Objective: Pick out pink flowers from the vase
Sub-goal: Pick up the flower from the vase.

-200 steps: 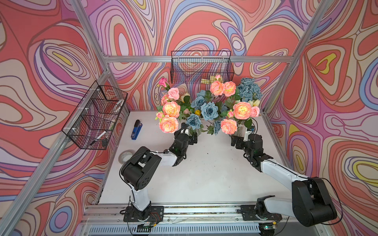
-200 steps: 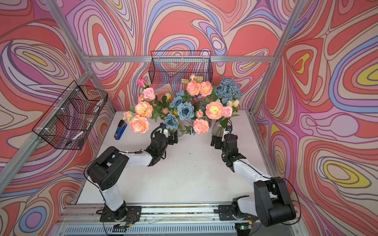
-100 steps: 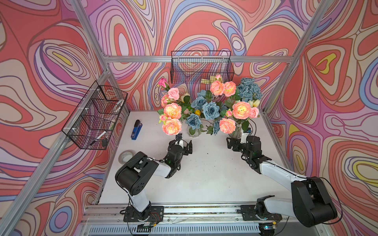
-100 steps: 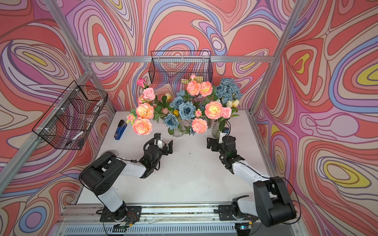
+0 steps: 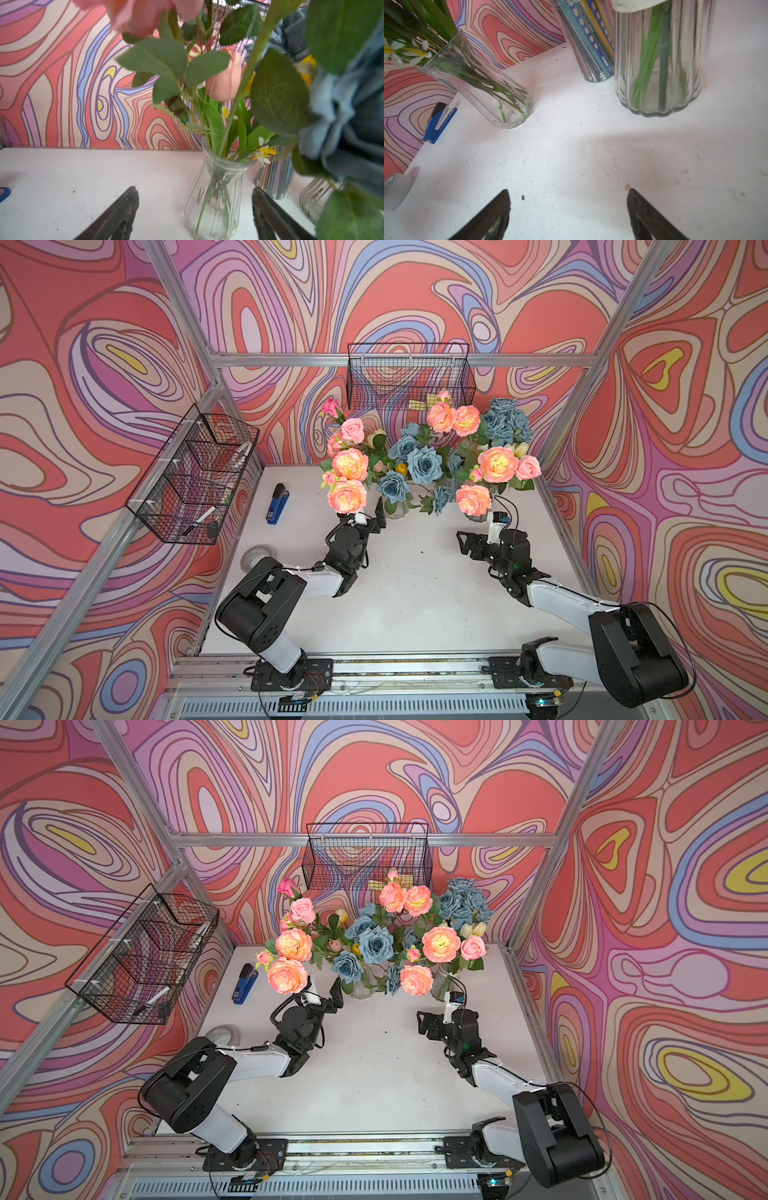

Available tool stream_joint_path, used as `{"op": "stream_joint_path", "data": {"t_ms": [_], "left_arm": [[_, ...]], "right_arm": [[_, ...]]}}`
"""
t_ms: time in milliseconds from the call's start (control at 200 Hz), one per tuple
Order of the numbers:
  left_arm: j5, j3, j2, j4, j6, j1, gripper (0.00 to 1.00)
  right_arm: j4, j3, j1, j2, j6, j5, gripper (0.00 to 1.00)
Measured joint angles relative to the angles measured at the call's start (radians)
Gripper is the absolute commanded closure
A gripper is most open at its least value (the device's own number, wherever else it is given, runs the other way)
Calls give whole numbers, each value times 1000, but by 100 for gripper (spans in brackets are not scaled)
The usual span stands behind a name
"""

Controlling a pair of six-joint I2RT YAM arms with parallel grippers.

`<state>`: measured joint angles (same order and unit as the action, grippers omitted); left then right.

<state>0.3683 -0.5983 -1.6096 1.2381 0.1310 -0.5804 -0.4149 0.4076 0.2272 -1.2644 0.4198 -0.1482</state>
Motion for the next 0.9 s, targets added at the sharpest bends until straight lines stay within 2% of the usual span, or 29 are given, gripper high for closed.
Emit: {"op": "stream_joint_path", "data": {"t_ms": [155, 305, 411, 676, 896], "left_arm": [[-11, -31, 0, 9, -11, 18, 39], [-76, -49, -1, 13, 5, 53, 47], [-148, -55, -4, 15, 23, 72, 58], [-311, -66, -40, 16, 39, 90, 51], [-353, -125, -68, 16, 38, 95, 51]], "right_arm": [[0, 0, 4, -3, 5, -1, 11], [10, 11, 8, -3, 8, 1, 12], [21, 17, 11, 0, 7, 3, 11], [48, 18, 11, 11, 4, 21, 11], [79, 35, 13, 11, 0, 30, 11]]}}
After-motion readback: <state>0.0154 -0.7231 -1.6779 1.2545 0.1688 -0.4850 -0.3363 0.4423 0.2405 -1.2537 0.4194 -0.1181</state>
